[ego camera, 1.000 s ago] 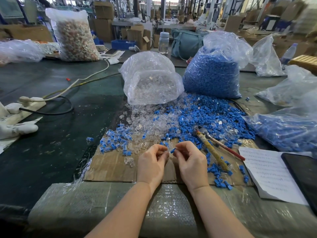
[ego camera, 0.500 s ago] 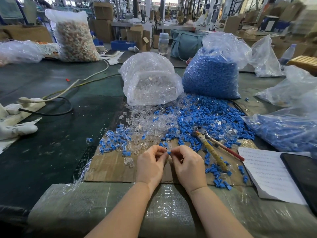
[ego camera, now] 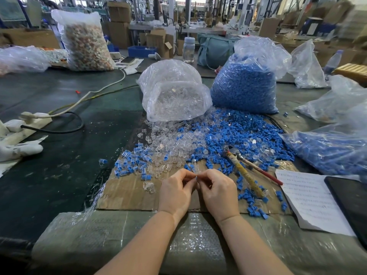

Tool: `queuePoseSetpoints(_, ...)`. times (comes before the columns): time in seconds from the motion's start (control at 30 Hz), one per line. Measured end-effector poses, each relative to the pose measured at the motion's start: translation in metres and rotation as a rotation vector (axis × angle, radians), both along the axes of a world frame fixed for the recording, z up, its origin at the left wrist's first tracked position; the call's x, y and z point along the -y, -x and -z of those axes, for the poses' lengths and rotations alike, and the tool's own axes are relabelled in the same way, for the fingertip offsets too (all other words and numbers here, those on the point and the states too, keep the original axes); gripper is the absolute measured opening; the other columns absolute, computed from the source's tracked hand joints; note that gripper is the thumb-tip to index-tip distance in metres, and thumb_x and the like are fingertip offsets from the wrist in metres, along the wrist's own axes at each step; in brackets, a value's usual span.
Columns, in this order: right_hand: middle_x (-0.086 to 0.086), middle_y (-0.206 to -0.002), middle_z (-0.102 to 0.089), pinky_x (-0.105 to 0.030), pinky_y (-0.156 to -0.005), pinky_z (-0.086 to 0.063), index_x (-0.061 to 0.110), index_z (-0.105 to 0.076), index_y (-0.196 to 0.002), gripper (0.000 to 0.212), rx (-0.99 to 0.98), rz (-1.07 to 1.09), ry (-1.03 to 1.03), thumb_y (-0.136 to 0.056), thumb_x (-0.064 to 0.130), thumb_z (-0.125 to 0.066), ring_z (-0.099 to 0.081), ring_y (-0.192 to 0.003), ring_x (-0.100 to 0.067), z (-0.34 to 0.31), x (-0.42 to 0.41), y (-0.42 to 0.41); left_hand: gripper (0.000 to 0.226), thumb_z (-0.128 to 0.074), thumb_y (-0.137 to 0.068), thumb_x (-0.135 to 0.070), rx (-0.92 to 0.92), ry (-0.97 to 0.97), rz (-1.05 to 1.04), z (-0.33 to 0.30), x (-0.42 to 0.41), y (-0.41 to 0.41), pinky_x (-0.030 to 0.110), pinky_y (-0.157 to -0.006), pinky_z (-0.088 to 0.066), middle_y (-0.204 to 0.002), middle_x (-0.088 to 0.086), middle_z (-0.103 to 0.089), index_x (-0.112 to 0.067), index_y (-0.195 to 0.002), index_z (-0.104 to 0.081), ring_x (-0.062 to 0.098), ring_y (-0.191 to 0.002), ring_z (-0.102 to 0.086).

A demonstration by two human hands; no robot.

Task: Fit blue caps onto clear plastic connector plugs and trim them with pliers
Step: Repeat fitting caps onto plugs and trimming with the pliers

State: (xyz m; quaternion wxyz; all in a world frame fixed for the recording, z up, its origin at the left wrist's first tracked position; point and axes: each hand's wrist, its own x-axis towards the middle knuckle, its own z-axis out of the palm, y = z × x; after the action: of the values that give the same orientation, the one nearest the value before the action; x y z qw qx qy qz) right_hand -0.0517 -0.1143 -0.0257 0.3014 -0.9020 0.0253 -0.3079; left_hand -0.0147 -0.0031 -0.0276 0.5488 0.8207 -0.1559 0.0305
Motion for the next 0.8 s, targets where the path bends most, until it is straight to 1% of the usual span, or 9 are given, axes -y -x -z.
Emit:
queuePoseSetpoints(0.13,0.003,-0.081,-0.069,-0.028,-0.068,-0.053,0.012,-0.07,-0.091,0.008,0.021,-0.027,-0.089,-0.083,0.01,-0.069,-0.063,-0.071,-0.012,-0.0011,-0.0014,0.0002,0.028,-0.063,-0.086,-0.009,-0.09,0.119,-0.032,0.0004,0.0,-0.0021,0.018,-0.07,-0.053,-0.072,-0.011,-0.067,-0.034,-0.076,-0.059,0.001,-0.07,-0.065)
queuePoseSetpoints(0.2,0.006,-0.084,-0.065,-0.023,-0.068,-0.051,0.012,-0.069,-0.092,0.012,0.036,-0.036,-0.084,-0.082,0.006,-0.069,-0.059,-0.071,-0.008,-0.0014,-0.0019,0.0005,0.029,-0.062,-0.087,-0.008,-0.099,0.137,-0.05,0.0011,0.0006,-0.0032,0.024,-0.072,-0.055,-0.072,-0.01,-0.066,-0.035,-0.076,-0.058,0.007,-0.073,-0.066)
queuePoseSetpoints(0.27,0.009,-0.085,-0.061,-0.021,-0.068,-0.05,0.013,-0.068,-0.092,0.015,0.026,-0.047,-0.089,-0.08,0.003,-0.068,-0.057,-0.071,-0.006,-0.0017,-0.0013,0.0003,0.03,-0.061,-0.087,-0.008,-0.103,0.142,-0.057,0.0014,0.0009,-0.0038,0.025,-0.073,-0.055,-0.072,-0.01,-0.066,-0.036,-0.076,-0.058,0.008,-0.074,-0.066)
queuePoseSetpoints(0.4,0.016,-0.087,-0.057,-0.018,-0.07,-0.049,0.017,-0.071,-0.098,0.025,-0.001,-0.08,-0.094,-0.079,0.001,-0.068,-0.056,-0.071,-0.004,-0.0028,-0.0005,0.0001,0.031,-0.06,-0.088,-0.008,-0.101,0.14,-0.059,0.0021,0.0008,-0.0042,0.023,-0.072,-0.055,-0.075,-0.01,-0.066,-0.036,-0.076,-0.058,0.008,-0.075,-0.066)
queuePoseSetpoints(0.43,0.014,-0.088,-0.058,-0.018,-0.07,-0.05,0.018,-0.071,-0.098,0.026,-0.003,-0.086,-0.097,-0.079,0.001,-0.068,-0.057,-0.072,-0.004,-0.0028,-0.0005,0.0,0.031,-0.06,-0.088,-0.009,-0.096,0.139,-0.061,0.0022,0.0008,-0.0041,0.022,-0.072,-0.054,-0.075,-0.01,-0.066,-0.036,-0.075,-0.058,0.008,-0.075,-0.066)
queuePoseSetpoints(0.5,0.01,-0.089,-0.061,-0.025,-0.07,-0.052,0.019,-0.073,-0.098,0.028,-0.008,-0.092,-0.109,-0.078,0.0,-0.068,-0.06,-0.074,-0.007,-0.0024,0.0,-0.0004,0.03,-0.06,-0.088,-0.009,-0.086,0.132,-0.065,0.0018,0.0006,-0.0041,0.016,-0.069,-0.052,-0.073,-0.011,-0.065,-0.036,-0.075,-0.058,0.006,-0.073,-0.065)
queuePoseSetpoints(0.6,0.008,-0.089,-0.062,-0.029,-0.07,-0.053,0.018,-0.074,-0.097,0.027,-0.017,-0.09,-0.113,-0.078,-0.001,-0.068,-0.06,-0.077,-0.009,-0.0018,0.0007,-0.0009,0.028,-0.061,-0.088,-0.01,-0.087,0.13,-0.063,0.0015,0.0006,-0.0041,0.014,-0.067,-0.051,-0.071,-0.011,-0.065,-0.035,-0.075,-0.058,0.004,-0.072,-0.064)
queuePoseSetpoints(0.7,0.01,-0.089,-0.062,-0.028,-0.071,-0.053,0.018,-0.074,-0.095,0.024,-0.021,-0.088,-0.116,-0.079,0.001,-0.068,-0.059,-0.077,-0.006,-0.0021,0.0004,-0.0008,0.028,-0.061,-0.088,-0.01,-0.082,0.122,-0.061,0.0008,0.0003,-0.0036,0.008,-0.063,-0.047,-0.071,-0.012,-0.064,-0.035,-0.075,-0.058,-0.003,-0.068,-0.061)
queuePoseSetpoints(0.8,0.011,-0.089,-0.061,-0.028,-0.071,-0.053,0.018,-0.073,-0.096,0.024,-0.027,-0.085,-0.113,-0.08,0.002,-0.068,-0.06,-0.078,-0.007,-0.0024,-0.0001,-0.0005,0.028,-0.061,-0.087,-0.01,-0.082,0.122,-0.059,0.0002,0.0001,-0.0031,0.007,-0.062,-0.046,-0.071,-0.013,-0.064,-0.035,-0.075,-0.058,-0.006,-0.067,-0.06)
